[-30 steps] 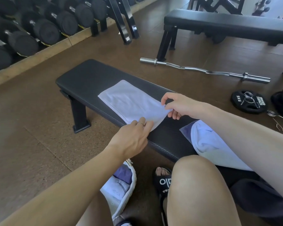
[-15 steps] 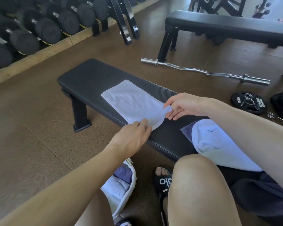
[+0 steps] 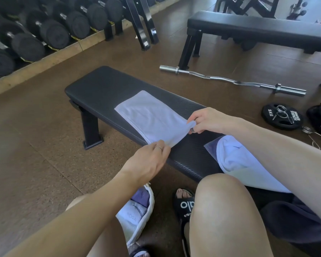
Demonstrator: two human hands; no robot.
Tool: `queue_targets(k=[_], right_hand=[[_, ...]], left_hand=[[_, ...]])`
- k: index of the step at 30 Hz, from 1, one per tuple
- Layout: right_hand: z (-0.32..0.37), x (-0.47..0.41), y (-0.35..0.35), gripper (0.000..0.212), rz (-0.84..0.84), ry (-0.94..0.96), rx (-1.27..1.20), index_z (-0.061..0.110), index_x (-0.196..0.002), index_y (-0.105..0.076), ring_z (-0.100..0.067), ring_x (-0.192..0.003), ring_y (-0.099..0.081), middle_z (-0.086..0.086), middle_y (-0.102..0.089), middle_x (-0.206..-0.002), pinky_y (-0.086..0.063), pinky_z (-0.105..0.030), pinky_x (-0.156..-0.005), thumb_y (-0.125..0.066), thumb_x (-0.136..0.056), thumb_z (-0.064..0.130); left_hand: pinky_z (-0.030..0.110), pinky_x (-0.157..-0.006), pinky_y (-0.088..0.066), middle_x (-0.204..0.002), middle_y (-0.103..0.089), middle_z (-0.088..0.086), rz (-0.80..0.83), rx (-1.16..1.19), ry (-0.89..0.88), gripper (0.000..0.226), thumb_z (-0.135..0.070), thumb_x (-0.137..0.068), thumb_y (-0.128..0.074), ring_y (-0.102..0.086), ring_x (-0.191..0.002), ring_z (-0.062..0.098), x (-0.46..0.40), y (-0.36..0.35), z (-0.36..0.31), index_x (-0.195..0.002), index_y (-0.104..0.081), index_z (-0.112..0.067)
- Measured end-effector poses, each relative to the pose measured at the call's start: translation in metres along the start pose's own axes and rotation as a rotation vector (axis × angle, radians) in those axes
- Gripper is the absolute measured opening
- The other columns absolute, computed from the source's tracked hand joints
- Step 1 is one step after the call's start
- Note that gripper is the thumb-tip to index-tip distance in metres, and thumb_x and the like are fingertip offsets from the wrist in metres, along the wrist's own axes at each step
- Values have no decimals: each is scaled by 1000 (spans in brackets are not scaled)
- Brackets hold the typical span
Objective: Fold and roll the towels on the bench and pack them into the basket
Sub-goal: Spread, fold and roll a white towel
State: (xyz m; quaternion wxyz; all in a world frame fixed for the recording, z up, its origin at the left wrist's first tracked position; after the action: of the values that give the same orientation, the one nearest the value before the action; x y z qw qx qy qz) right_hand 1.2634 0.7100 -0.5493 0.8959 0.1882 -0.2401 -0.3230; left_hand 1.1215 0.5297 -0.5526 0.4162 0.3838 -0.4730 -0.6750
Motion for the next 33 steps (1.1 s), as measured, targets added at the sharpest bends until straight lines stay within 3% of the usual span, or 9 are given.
queue_targets(k=[2,3,4,6,7,10,16,25,33], right_hand=[[1,0,1,18,9,17,12,10,-102,-72,-13,-97,-72,-2,-78,-90,-58,-30,-88,-67,-86,5],[2,-1,2,17,7,19,18,11,-102,-73,-11,-95,-72,-1,-78,-90,-57,-29,-88,-65,-87,7],[2,-2,4,17,0,16,22,12,-102,-73,-10,-93,-72,-1,-78,-89,-57,-29,-87,-64,-88,9],[0,-6,6,15,-17,1,11,14,-99,-75,-10,-89,-71,0,-77,-90,-57,-29,-88,-64,-88,13],[-1,-9,6,13,-16,-8,4,12,-96,-74,-10,-88,-70,-1,-75,-90,-55,-31,-88,-65,-89,17],[-1,-19,3,23,-36,-22,-14,7,-89,-70,-13,-91,-65,-3,-67,-91,-53,-31,-86,-67,-93,30],[6,-42,-9,43,-232,18,-47,1,-93,-68,-15,-76,-49,-2,-55,-83,-39,-32,-72,-65,-92,44],[-1,-48,-31,35,-444,78,271,9,-79,-47,-20,-68,-45,0,-53,-73,-34,-36,-61,-47,-103,35],[-2,-52,-38,28,-500,117,465,11,-84,-44,-26,-80,-49,-2,-51,-84,-32,-35,-70,-42,-105,31]], left_hand=[[27,-44,-16,-72,-44,8,68,36,64,21,10,-73,-46,-42,-45,21,-1,-1,9,-81,-50,-9],[27,-43,-12,-72,-43,10,127,52,58,22,10,-70,-50,-44,-47,22,-1,-2,9,-77,-51,-11],[28,-44,-13,-73,-39,12,187,152,87,21,9,-75,-47,-44,-54,21,1,-3,11,-76,-52,-11],[28,-51,-29,-70,-31,11,159,394,312,25,1,-92,-30,-38,-64,15,4,-4,25,-82,-48,-13],[27,-55,-31,-69,-33,8,53,460,377,21,-5,-98,-30,-36,-62,12,3,3,33,-84,-42,-15],[26,-52,-26,-68,-44,-2,13,638,535,30,-15,-102,-42,-38,-56,12,4,4,48,-78,-28,-26],[21,-52,-30,-73,-46,-1,-52,943,850,16,-12,-102,-44,-43,-58,11,3,-5,58,-91,-36,-19],[20,-47,-28,-77,-48,0,-43,973,1011,6,-13,-104,-38,-46,-59,12,-5,-19,56,-107,-33,-16],[27,-48,-33,-77,-56,7,-19,907,1091,12,-17,-99,-44,-50,-57,16,-6,-33,55,-108,-36,-14]])
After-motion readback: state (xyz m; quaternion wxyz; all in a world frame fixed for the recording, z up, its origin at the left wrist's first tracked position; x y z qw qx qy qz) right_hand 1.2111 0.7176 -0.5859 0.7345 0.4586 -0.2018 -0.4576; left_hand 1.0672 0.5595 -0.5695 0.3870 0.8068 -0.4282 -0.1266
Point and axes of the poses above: each hand's wrist, its own x-axis away from the middle knuckle, its own y-axis out of the back of the hand, z = x × y, the point moved 5 cm from there along -x, towards the middle knuckle
